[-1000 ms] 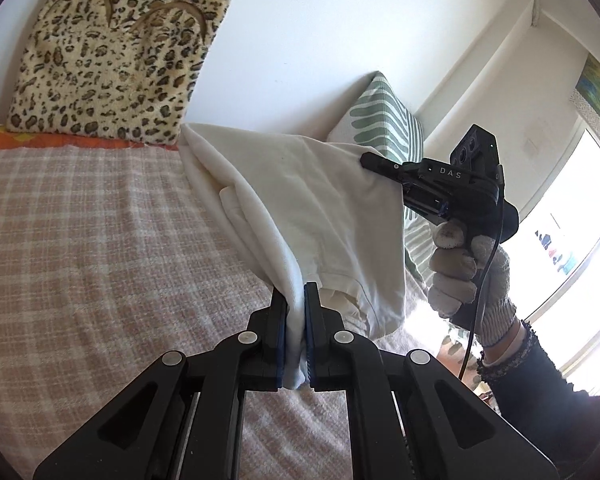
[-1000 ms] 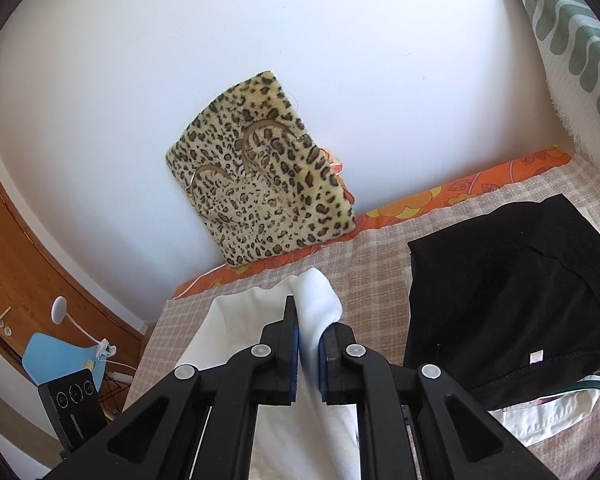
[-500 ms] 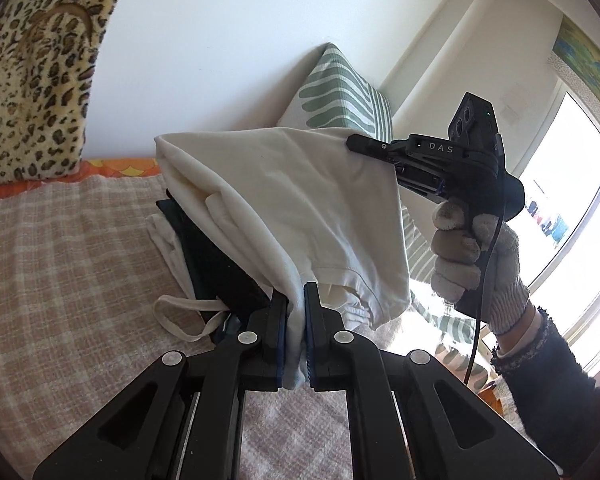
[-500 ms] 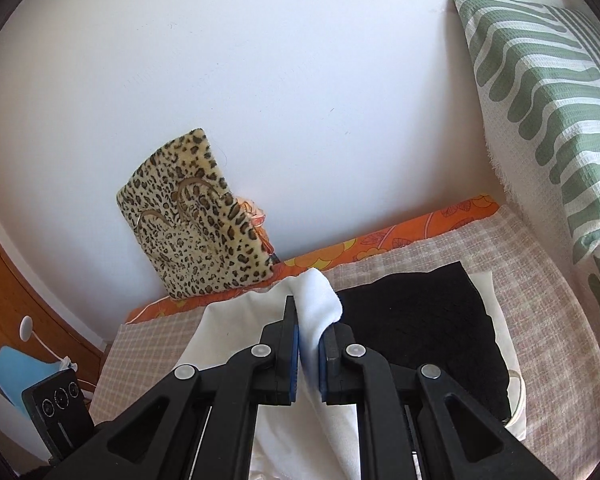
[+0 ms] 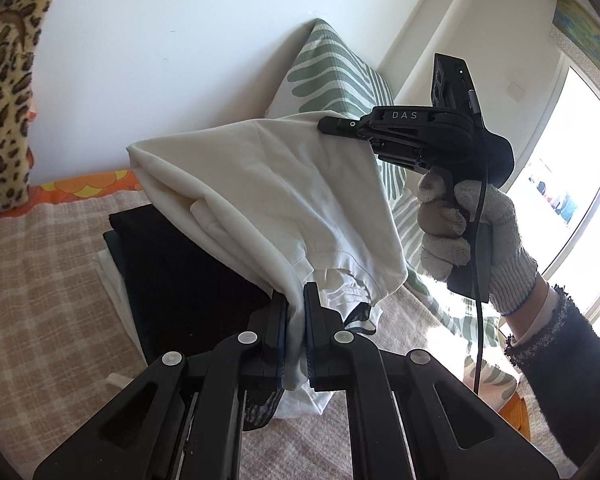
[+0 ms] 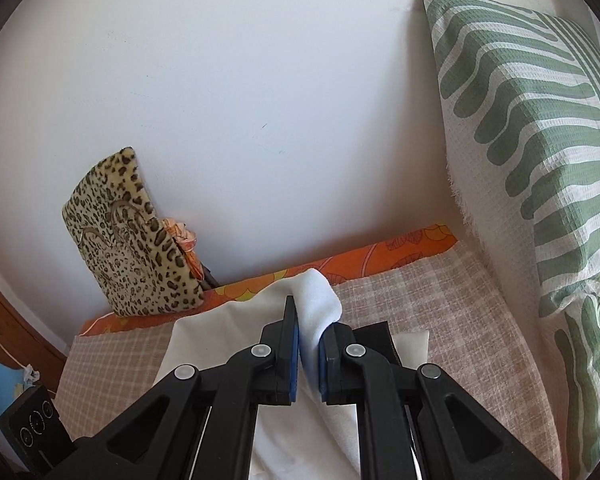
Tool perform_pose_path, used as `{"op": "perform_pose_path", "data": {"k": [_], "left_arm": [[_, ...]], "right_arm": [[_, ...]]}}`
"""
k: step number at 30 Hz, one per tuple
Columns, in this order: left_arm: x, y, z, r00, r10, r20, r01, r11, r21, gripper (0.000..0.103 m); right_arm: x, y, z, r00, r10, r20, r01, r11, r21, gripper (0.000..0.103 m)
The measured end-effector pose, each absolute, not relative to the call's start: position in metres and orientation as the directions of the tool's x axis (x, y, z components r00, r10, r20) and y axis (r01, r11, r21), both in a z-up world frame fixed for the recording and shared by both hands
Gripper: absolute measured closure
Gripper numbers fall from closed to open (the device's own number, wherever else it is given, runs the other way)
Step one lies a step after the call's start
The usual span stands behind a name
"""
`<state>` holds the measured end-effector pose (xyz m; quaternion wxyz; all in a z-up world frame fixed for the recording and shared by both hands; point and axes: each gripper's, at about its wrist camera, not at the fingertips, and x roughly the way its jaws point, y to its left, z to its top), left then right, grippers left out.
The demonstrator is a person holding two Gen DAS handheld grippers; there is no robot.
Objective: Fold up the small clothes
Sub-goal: 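Lift the folded shirt with both grippers and carry it onto the clothes stack, then open both grippers and release the shirt on top of the stack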
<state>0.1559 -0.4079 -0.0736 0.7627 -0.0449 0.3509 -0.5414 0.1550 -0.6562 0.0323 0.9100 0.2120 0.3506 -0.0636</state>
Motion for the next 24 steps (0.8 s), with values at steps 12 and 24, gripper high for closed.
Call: {"op": "perform_pose_path", "data": {"k": [12, 24], "left_arm": [[0.164, -0.399, -0.099, 0.171, -0.802, -0.572, 0.748, 0.484, -0.455, 0.089], [0.148, -0.358, -0.081, 0.259, -0.777, -0.574, 0.753, 0.534, -0.384, 0.062]], "right_arm": [[0.197, -0.675, -0.030, 0.609, -0.099, -0.787, 0.377, 0.909, 0.178, 0.083], [0.181, -0.620, -0.012, 0.673, -0.108, -0.731, 0.256, 0.962, 0.093, 0.071]]}}
